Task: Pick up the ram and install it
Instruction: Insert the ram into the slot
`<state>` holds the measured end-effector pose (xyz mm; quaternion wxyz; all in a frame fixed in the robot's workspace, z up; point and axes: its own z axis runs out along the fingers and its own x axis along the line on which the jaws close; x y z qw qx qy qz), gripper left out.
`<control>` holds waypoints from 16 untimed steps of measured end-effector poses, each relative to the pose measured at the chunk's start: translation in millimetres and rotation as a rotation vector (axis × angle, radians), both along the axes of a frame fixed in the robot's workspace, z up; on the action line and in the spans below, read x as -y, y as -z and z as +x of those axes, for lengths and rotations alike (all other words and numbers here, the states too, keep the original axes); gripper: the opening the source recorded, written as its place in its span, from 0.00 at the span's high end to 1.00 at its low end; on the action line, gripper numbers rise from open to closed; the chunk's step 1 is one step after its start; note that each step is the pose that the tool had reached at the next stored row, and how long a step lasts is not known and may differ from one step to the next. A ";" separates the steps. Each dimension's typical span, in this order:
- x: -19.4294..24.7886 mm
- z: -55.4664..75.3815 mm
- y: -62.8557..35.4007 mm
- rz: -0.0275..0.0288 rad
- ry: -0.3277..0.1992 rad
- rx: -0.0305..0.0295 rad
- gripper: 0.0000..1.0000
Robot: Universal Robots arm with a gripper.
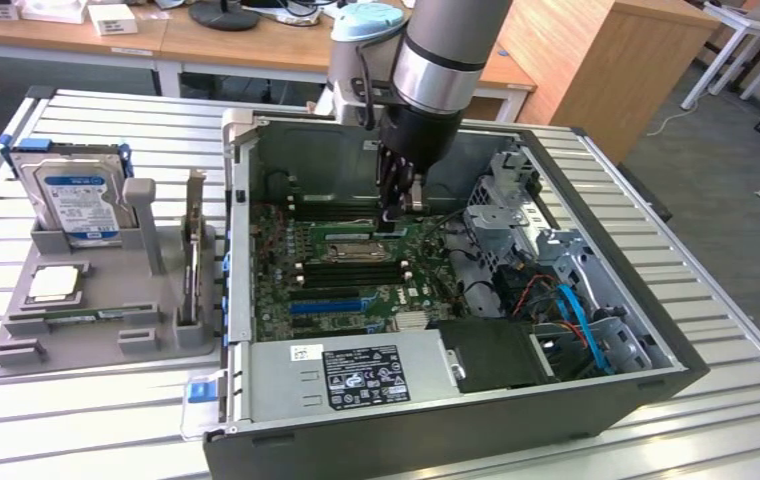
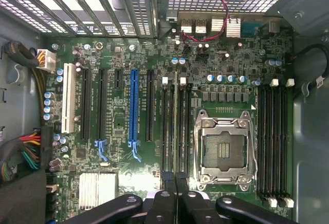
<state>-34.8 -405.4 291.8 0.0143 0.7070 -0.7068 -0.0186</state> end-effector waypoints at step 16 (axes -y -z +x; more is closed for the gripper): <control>0.0 0.0 20.0 0.0000 0.000 0.0005 0.88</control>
